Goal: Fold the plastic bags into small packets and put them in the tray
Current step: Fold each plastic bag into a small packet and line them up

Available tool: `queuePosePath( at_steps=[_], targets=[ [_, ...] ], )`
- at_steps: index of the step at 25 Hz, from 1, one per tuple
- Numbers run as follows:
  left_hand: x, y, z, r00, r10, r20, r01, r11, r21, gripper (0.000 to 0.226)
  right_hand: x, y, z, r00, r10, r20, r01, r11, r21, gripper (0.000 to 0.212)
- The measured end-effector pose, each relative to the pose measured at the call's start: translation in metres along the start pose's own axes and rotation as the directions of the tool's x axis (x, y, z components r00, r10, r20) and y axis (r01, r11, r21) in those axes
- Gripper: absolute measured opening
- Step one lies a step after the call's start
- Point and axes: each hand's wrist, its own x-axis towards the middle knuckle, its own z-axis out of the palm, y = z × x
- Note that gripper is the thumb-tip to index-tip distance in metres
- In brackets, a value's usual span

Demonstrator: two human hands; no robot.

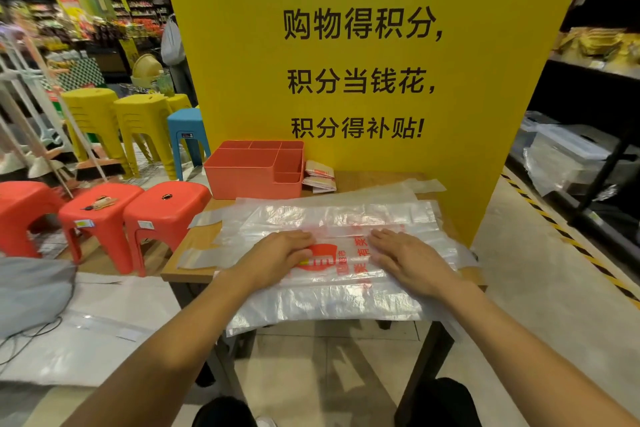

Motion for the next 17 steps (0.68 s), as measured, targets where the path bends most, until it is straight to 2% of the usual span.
queuePosePath(
  at_steps=[2,6,9,13,17],
  targets=[
    [0.005,0.005,0.01,0.999,-0.007,0.033,0.008,1.0,-0.029,0.048,0.004,-0.003,0.007,0.999,-0.012,0.035,0.012,1.0,0.006,0.056],
    [0.014,0.018,0.024,0.992,0.078,0.099,-0.093,0.984,0.151,0.055,0.015,-0.019,0.019,0.995,-0.08,0.064,0.081,0.996,-0.022,0.057],
    [0.016,0.014,0.028,0.983,0.075,0.168,-0.114,0.964,0.238,0.063,0.016,-0.019,0.019,0.99,-0.075,0.121,0.08,0.996,-0.042,0.06],
    [0.003,-0.009,0.015,0.97,0.05,0.237,-0.091,0.981,0.169,0.067,0.002,0.002,0.013,0.982,-0.036,0.184,0.04,0.999,-0.017,0.069],
    [-0.011,-0.025,-0.002,0.963,0.007,0.269,-0.033,0.995,0.091,0.078,-0.01,0.027,0.0,0.975,0.059,0.216,-0.061,0.998,0.002,0.087]
  ],
)
